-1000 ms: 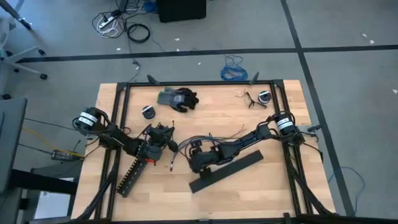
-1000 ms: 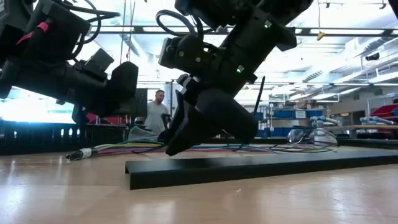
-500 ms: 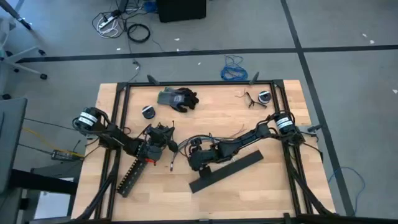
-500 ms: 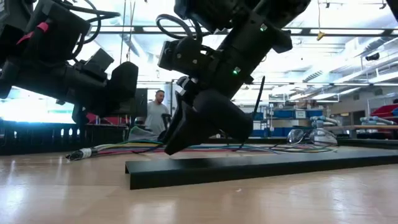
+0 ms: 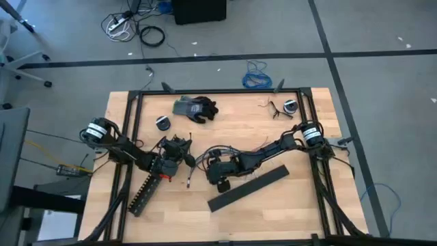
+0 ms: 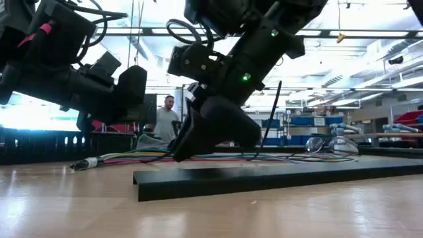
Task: Ziptie cables
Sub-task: Wrap the other black zip tie on the cable wires
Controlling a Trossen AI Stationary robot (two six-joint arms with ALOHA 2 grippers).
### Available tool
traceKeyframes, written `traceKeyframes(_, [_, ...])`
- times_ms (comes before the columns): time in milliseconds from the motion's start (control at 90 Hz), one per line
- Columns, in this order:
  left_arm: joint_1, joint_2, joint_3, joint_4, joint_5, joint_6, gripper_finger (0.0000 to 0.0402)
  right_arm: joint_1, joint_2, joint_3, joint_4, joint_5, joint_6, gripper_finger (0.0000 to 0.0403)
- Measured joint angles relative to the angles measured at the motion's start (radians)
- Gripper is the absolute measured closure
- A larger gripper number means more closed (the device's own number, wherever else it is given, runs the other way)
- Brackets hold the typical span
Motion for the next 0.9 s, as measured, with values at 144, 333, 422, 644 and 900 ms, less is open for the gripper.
traceKeyframes(144, [0.000, 0.000, 0.000, 0.000, 0.007, 0.006, 0.0401, -0.005, 0.000, 0.000, 0.000, -0.001, 0.001, 0.0290])
traceKeyframes(333, [0.000, 0.000, 0.000, 0.000, 0.011, 0.015, 0.0401, -0.007, 0.000, 0.000, 0.004, -0.001, 0.000, 0.0302])
traceKeyframes(422, [0.000, 0.000, 0.000, 0.000, 0.011, 0.015, 0.0402, -0.010, 0.000, 0.000, 0.004, -0.001, 0.000, 0.0309])
traceKeyframes(644, [0.000, 0.000, 0.000, 0.002, 0.015, 0.015, 0.0401, -0.015, 0.000, 0.000, 0.023, -0.020, 0.001, 0.0315])
traceKeyframes(900, [0.000, 0.000, 0.000, 0.006, 0.018, 0.019, 0.0401, -0.016, -0.001, 0.000, 0.029, -0.028, 0.002, 0.0316])
